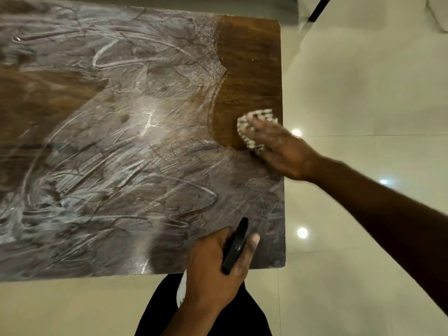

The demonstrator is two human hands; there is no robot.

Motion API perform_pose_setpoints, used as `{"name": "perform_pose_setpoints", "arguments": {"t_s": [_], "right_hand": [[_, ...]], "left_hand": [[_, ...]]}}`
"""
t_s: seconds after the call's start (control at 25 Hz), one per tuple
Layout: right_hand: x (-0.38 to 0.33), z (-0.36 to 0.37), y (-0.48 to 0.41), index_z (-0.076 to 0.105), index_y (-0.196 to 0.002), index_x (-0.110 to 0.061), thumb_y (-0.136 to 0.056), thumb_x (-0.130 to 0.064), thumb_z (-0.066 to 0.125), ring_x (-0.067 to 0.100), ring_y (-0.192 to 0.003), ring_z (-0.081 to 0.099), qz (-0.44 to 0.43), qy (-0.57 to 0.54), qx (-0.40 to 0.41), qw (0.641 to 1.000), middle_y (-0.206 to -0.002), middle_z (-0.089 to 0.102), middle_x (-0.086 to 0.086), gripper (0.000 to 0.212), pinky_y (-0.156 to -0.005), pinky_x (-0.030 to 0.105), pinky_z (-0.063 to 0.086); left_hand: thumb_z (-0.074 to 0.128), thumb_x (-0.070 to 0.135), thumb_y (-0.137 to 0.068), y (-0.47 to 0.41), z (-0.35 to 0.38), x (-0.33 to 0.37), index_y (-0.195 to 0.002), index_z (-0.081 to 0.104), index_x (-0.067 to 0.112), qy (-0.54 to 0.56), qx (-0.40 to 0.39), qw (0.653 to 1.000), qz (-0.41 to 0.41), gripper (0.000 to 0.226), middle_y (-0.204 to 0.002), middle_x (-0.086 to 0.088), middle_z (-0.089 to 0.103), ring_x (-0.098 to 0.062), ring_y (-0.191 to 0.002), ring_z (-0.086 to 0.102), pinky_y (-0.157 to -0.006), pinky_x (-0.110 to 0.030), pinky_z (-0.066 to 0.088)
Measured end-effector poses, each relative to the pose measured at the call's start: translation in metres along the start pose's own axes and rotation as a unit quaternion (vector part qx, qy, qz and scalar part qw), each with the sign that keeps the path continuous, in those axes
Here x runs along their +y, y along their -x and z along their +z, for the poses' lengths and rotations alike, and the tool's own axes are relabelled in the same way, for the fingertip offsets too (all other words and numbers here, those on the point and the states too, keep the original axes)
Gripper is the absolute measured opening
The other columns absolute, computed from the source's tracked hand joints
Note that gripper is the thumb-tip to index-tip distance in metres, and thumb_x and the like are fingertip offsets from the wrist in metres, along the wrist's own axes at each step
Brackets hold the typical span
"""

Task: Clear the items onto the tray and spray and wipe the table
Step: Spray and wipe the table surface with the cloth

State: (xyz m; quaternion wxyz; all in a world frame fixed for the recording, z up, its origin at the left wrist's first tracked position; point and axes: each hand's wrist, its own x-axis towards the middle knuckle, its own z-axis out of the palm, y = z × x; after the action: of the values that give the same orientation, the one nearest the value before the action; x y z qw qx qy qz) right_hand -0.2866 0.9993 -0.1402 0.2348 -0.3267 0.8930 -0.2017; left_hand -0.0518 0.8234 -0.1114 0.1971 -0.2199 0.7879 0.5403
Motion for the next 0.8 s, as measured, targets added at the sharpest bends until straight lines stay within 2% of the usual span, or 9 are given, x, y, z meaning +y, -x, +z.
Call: {"name": "perform_pose_setpoints", "arguments": {"t_s": [0.08,0.16,0.24,0.36,0.44,0.56,0.64,0.72,0.8], "right_hand": [[-0.011,0.018,0.045,0.035,-0.165,-0.019,-0.102,-0.009,0.062,0.032,-0.164,0.016,-0.115,0.043,-0.060,0.991,-0.176,0.019,0.009,0.069,-0.132,0.055,0.021],[-0.001,0.013,0.069,0.034,-0.166,-0.022,-0.103,-0.010,0.063,0.027,-0.164,0.017,-0.157,0.074,-0.078,0.982,-0.177,0.019,0.005,0.070,-0.131,0.052,0.024],[0.017,0.002,0.063,0.037,-0.164,-0.020,-0.103,-0.007,0.065,0.028,-0.163,0.023,-0.097,0.075,-0.037,0.992,-0.175,0.023,0.008,0.068,-0.130,0.051,0.029],[0.018,-0.003,0.021,0.034,-0.166,-0.020,-0.108,-0.013,0.055,0.030,-0.164,0.017,0.051,0.029,0.041,0.997,-0.177,0.018,0.010,0.062,-0.134,0.044,0.015],[-0.008,0.013,0.003,0.030,-0.167,-0.023,-0.108,-0.016,0.053,0.032,-0.165,0.011,0.084,0.024,0.047,0.995,-0.178,0.014,0.009,0.063,-0.134,0.045,0.011],[-0.048,0.052,0.036,0.026,-0.168,-0.026,-0.104,-0.020,0.053,0.030,-0.165,0.007,-0.073,0.086,-0.031,0.993,-0.177,0.013,0.007,0.070,-0.133,0.050,0.014],[-0.051,0.062,0.079,0.022,-0.169,-0.029,-0.107,-0.025,0.051,0.027,-0.166,0.004,-0.163,0.124,-0.088,0.975,-0.178,0.010,0.003,0.069,-0.132,0.054,0.020],[-0.029,0.045,0.102,0.021,-0.169,-0.029,-0.106,-0.024,0.057,0.024,-0.166,0.009,-0.179,0.140,-0.087,0.970,-0.178,0.014,0.002,0.073,-0.130,0.054,0.028],[-0.006,0.029,0.099,0.025,-0.168,-0.025,-0.103,-0.017,0.061,0.026,-0.164,0.018,-0.128,0.140,-0.047,0.981,-0.177,0.018,0.006,0.074,-0.129,0.052,0.030]], "left_hand": [[0.062,0.085,-0.084,0.004,-0.003,-0.007,-0.063,0.049,0.026,-0.008,0.014,1.000,-0.008,0.063,-0.051,0.004,0.046,-0.013,-0.046,0.047,-0.049,-0.037,0.040],[0.064,0.085,-0.081,0.010,-0.004,-0.014,-0.067,0.053,0.025,0.005,0.018,0.999,-0.026,0.063,-0.054,0.001,0.049,-0.019,-0.049,0.052,-0.054,-0.047,0.048],[0.066,0.086,-0.078,0.015,-0.006,-0.020,-0.075,0.059,0.021,0.034,0.010,0.998,-0.042,0.065,-0.062,-0.006,0.057,-0.027,-0.059,0.060,-0.062,-0.053,0.052],[0.061,0.091,-0.078,0.024,-0.008,-0.025,-0.079,0.061,0.020,0.003,0.000,1.000,-0.030,0.071,-0.066,-0.007,0.061,-0.023,-0.058,0.062,-0.060,-0.050,0.052],[0.060,0.091,-0.080,0.028,-0.008,-0.025,-0.074,0.057,0.021,-0.002,0.011,1.000,-0.016,0.070,-0.059,-0.004,0.054,-0.021,-0.053,0.057,-0.054,-0.045,0.046],[0.064,0.084,-0.084,0.026,-0.012,-0.029,-0.062,0.048,0.026,0.012,0.022,1.000,0.000,0.064,-0.051,0.004,0.041,-0.017,-0.047,0.045,-0.052,-0.038,0.037],[0.064,0.085,-0.083,0.028,-0.018,-0.034,-0.064,0.053,0.025,0.013,0.013,1.000,0.003,0.064,-0.053,0.000,0.047,-0.018,-0.049,0.052,-0.052,-0.043,0.043],[0.064,0.086,-0.082,0.031,-0.022,-0.037,-0.074,0.061,0.020,0.016,-0.001,1.000,-0.005,0.066,-0.062,-0.006,0.057,-0.023,-0.056,0.060,-0.059,-0.051,0.051],[0.065,0.085,-0.082,0.033,-0.026,-0.040,-0.078,0.061,0.021,0.015,0.005,1.000,-0.007,0.065,-0.063,-0.005,0.058,-0.023,-0.058,0.061,-0.060,-0.051,0.052]]}}
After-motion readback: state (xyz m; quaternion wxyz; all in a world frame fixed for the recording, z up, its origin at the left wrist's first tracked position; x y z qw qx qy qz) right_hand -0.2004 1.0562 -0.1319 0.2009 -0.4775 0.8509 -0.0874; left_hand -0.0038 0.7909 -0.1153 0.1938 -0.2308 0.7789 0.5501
